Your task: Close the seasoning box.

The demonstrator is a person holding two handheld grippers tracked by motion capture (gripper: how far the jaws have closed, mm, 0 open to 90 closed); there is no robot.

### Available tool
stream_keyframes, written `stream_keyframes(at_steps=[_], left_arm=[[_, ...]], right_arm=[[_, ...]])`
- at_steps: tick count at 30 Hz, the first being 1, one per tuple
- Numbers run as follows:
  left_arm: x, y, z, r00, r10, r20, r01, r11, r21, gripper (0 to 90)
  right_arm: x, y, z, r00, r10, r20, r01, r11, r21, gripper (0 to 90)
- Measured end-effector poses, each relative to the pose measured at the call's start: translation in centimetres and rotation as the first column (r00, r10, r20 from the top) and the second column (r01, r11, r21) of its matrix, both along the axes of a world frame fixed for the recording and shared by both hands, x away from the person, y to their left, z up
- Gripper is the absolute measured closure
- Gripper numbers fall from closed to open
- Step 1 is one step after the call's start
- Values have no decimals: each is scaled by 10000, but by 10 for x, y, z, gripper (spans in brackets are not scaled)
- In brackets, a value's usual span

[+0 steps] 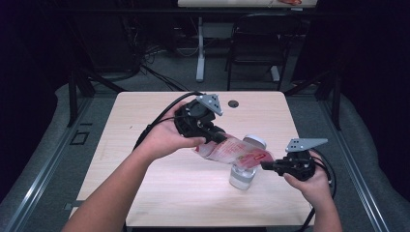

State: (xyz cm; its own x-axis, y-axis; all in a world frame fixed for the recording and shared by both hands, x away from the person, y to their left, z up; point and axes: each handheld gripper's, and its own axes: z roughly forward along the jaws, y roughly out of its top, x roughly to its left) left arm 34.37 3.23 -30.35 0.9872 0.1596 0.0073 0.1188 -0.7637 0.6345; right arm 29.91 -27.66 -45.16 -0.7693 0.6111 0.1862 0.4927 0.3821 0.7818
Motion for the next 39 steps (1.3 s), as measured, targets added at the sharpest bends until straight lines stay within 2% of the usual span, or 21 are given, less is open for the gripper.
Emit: stream_keyframes(at_steps=[15,20,27,39], left_arm=[[3,21,-10,9995,283,-167,-288,9991,-299,793],[4,29,-14,9986,475,-228,-485,9979,-434,799],[5,41,-21,9973,643,-369,-665,9957,-641,801],[7,55,-30,9950,848,-534,-893,9920,-898,800]], right_arm=[[0,7,3,9992,-14,388,7,9999,173,894],[1,9,3,9978,-92,655,61,9988,484,887],[3,9,2,9968,-46,795,-34,9949,1007,860],[6,17,-7,9967,94,805,-196,9917,1273,820]])
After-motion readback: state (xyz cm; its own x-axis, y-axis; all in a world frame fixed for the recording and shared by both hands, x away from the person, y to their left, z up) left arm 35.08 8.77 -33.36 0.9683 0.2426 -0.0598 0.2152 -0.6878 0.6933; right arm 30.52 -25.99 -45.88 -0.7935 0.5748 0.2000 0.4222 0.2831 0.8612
